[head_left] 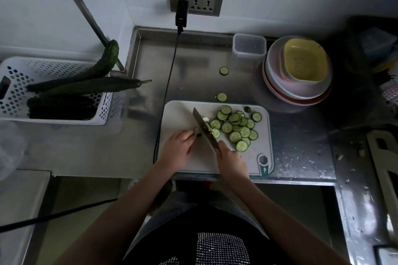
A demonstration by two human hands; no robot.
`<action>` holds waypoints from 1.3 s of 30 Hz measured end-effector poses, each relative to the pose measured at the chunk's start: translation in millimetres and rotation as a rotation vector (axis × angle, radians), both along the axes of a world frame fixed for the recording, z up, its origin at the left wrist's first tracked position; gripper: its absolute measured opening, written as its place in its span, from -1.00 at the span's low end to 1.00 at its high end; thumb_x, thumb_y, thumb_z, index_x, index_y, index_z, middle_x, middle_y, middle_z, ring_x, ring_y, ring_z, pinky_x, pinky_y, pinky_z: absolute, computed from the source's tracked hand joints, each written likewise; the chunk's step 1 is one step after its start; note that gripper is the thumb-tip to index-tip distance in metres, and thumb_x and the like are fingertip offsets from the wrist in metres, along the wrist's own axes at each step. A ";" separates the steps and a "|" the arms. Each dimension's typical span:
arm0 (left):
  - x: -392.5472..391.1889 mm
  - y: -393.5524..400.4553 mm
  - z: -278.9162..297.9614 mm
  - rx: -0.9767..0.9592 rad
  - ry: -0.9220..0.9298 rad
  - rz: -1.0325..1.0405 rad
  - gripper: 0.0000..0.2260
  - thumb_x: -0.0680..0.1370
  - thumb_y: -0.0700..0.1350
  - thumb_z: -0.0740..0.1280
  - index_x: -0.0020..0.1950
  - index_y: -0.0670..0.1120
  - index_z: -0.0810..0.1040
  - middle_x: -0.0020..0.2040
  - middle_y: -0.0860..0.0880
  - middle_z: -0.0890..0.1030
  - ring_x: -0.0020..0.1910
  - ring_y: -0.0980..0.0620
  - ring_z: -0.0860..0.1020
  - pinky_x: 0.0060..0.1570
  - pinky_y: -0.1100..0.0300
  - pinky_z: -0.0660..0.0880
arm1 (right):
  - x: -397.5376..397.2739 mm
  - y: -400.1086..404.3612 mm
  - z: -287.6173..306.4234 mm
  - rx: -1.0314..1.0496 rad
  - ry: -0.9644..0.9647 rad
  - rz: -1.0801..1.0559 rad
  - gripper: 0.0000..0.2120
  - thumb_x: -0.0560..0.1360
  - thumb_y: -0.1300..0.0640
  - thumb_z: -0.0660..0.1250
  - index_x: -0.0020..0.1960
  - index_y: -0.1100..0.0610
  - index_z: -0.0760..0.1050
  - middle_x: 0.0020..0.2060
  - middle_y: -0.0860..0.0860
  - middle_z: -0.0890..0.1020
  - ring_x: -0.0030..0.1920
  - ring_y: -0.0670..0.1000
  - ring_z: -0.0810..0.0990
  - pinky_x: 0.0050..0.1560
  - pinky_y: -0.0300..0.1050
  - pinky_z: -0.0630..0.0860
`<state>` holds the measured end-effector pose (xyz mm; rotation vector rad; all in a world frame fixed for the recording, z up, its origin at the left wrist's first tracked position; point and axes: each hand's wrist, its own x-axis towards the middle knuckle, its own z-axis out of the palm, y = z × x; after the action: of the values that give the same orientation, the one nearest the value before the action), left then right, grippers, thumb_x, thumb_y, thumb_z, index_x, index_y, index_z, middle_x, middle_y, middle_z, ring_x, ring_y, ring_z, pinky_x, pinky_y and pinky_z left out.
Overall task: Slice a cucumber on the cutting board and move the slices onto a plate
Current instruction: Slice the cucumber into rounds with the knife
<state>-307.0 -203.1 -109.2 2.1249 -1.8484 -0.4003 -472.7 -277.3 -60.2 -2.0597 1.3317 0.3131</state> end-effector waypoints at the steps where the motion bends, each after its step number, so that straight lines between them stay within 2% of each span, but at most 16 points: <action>1: 0.8 -0.7 0.4 -0.011 -0.006 -0.001 -0.61 0.23 -0.27 0.47 0.05 -0.26 0.64 0.00 -0.15 0.64 -0.07 -0.17 0.62 -0.11 0.05 0.57 | -3.4 -1.0 1.0 -0.025 -0.009 -0.003 -0.83 0.63 0.02 0.05 0.06 0.12 0.28 -0.16 0.22 0.58 -0.13 0.26 0.57 -0.16 0.04 0.47; 3: 2.7 0.5 0.6 -0.028 -0.007 -0.006 -0.68 0.36 -0.17 0.29 0.03 -0.25 0.65 -0.04 -0.12 0.66 -0.08 -0.13 0.63 -0.11 0.07 0.59 | -9.1 -1.2 4.4 -0.059 -0.051 -0.020 -0.81 0.63 0.03 0.05 0.06 0.15 0.29 -0.19 0.22 0.57 -0.16 0.27 0.56 -0.22 0.02 0.44; 4: 4.3 1.9 -0.3 -0.020 -0.004 -0.012 -0.64 0.38 -0.12 0.19 0.03 -0.25 0.66 -0.05 -0.11 0.67 -0.09 -0.11 0.63 -0.10 0.08 0.60 | -10.8 -0.6 6.7 -0.073 -0.073 -0.019 -0.81 0.63 0.03 0.06 0.06 0.16 0.30 -0.20 0.23 0.57 -0.18 0.28 0.56 -0.25 0.01 0.42; 7: 7.7 6.4 -6.6 0.012 -0.032 -0.042 -0.58 0.39 -0.09 0.12 0.04 -0.23 0.66 -0.02 -0.10 0.67 -0.03 -0.09 0.61 -0.06 0.08 0.59 | -8.4 3.8 9.7 -0.095 -0.127 0.008 -0.81 0.63 0.03 0.07 0.06 0.17 0.31 -0.24 0.23 0.57 -0.22 0.28 0.56 -0.28 0.02 0.46; 9: 8.7 8.1 -9.6 0.006 -0.028 -0.054 -0.60 0.39 -0.10 0.14 0.03 -0.23 0.66 -0.01 -0.10 0.66 0.01 -0.08 0.55 -0.05 0.08 0.58 | -3.3 7.8 9.1 -0.092 -0.127 0.023 -0.80 0.63 0.03 0.07 0.05 0.16 0.31 -0.24 0.23 0.58 -0.23 0.28 0.57 -0.26 0.05 0.50; 12: 9.6 8.0 -8.1 -0.022 -0.014 -0.039 -0.67 0.33 -0.19 0.33 0.06 -0.24 0.64 0.02 -0.11 0.65 0.04 -0.06 0.48 -0.02 0.09 0.57 | 0.8 11.4 5.2 -0.078 -0.089 0.038 -0.79 0.63 0.01 0.05 0.05 0.16 0.30 -0.21 0.23 0.59 -0.20 0.28 0.57 -0.23 0.06 0.50; 16: 8.8 7.9 -7.1 -0.048 -0.021 -0.024 -0.63 0.29 -0.21 0.39 0.08 -0.24 0.63 0.02 -0.11 0.65 0.07 -0.04 0.41 -0.03 0.07 0.57 | 3.2 10.9 0.2 -0.061 -0.029 0.067 -0.80 0.64 0.02 0.04 0.08 0.15 0.29 -0.17 0.24 0.60 -0.15 0.28 0.58 -0.19 0.08 0.52; 21: 7.0 7.4 -10.5 -0.043 -0.033 -0.027 -0.55 0.24 -0.23 0.48 0.12 -0.25 0.61 0.04 -0.12 0.64 0.10 -0.04 0.37 -0.03 0.03 0.57 | 6.7 13.3 -6.9 -0.023 0.039 0.079 -0.93 0.62 0.16 0.05 0.08 0.13 0.25 -0.10 0.24 0.60 -0.09 0.27 0.57 -0.20 0.01 0.43; 23: 5.5 7.2 -9.6 -0.048 -0.049 -0.032 -0.61 0.36 -0.13 0.28 0.13 -0.24 0.61 0.05 -0.10 0.64 0.11 -0.03 0.37 -0.03 0.04 0.57 | 4.7 9.6 -6.2 0.012 0.000 0.039 -0.89 0.62 0.11 0.07 0.07 0.14 0.28 -0.13 0.22 0.59 -0.13 0.24 0.56 -0.20 -0.01 0.41; 25: 4.1 6.2 -6.6 -0.017 -0.072 -0.046 -0.54 0.36 -0.06 0.17 0.15 -0.22 0.60 0.09 -0.10 0.64 0.14 -0.04 0.42 -0.01 0.04 0.57 | 2.9 2.1 -1.3 0.100 -0.117 -0.044 -0.84 0.60 0.07 0.13 0.04 0.17 0.37 -0.19 0.16 0.57 -0.19 0.16 0.52 -0.20 -0.02 0.43; 28: 3.5 6.9 -6.1 0.056 -0.106 -0.092 -0.46 0.28 -0.09 0.47 0.22 -0.23 0.56 0.18 -0.13 0.59 0.16 -0.10 0.54 0.05 -0.01 0.56 | -1.2 -7.6 6.4 0.190 -0.240 -0.109 -0.84 0.57 0.11 0.20 -0.16 0.13 0.42 -0.36 -0.01 0.50 -0.32 0.02 0.47 -0.27 -0.07 0.44; 29: 4.0 7.7 -8.4 0.073 -0.107 -0.100 -0.41 0.24 -0.10 0.54 0.24 -0.22 0.54 0.21 -0.13 0.58 0.17 -0.11 0.55 0.07 -0.01 0.55 | -3.3 -9.3 9.0 0.179 -0.246 -0.113 -0.80 0.57 0.11 0.20 -0.23 0.10 0.38 -0.40 -0.03 0.45 -0.36 -0.02 0.43 -0.34 -0.12 0.37; 31: 4.7 8.7 -8.6 0.073 -0.121 -0.092 -0.39 0.24 -0.10 0.55 0.26 -0.20 0.54 0.23 -0.12 0.57 0.19 -0.10 0.53 0.09 0.00 0.54 | -8.1 -10.8 12.5 0.144 -0.260 -0.134 -0.78 0.56 0.10 0.21 -0.24 0.14 0.36 -0.41 -0.01 0.43 -0.36 0.00 0.41 -0.36 -0.14 0.29; 33: 4.0 6.9 -8.0 0.032 -0.145 -0.088 -0.51 0.36 -0.04 0.42 0.26 -0.19 0.54 0.24 -0.10 0.56 0.23 -0.08 0.46 0.08 0.02 0.54 | -14.8 -11.1 15.5 0.087 -0.253 -0.135 -0.80 0.56 0.08 0.21 -0.13 0.21 0.41 -0.34 0.07 0.49 -0.30 0.07 0.46 -0.32 -0.11 0.31; 35: 2.3 3.2 -3.5 0.019 -0.135 -0.075 -0.56 0.46 -0.01 0.19 0.26 -0.18 0.54 0.24 -0.09 0.56 0.24 -0.05 0.41 0.08 0.02 0.54 | -23.6 -10.2 18.0 -0.020 -0.197 -0.094 -0.80 0.58 0.02 0.19 -0.08 0.16 0.41 -0.30 0.08 0.54 -0.29 0.11 0.50 -0.32 -0.08 0.36; 39: -5.0 -4.8 14.8 -0.151 0.023 0.035 -0.62 0.52 -0.10 0.13 0.23 -0.21 0.54 0.17 -0.12 0.58 0.18 -0.08 0.49 0.12 0.01 0.50 | -44.9 -8.3 22.4 -0.320 -0.029 0.016 -0.83 0.59 -0.03 0.15 0.04 0.07 0.35 -0.26 0.09 0.62 -0.23 0.18 0.59 -0.31 -0.07 0.41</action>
<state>-312.0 -207.9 -94.4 2.0403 -1.7675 -0.2663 -517.5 -285.6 -37.8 -2.3268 1.4226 0.0781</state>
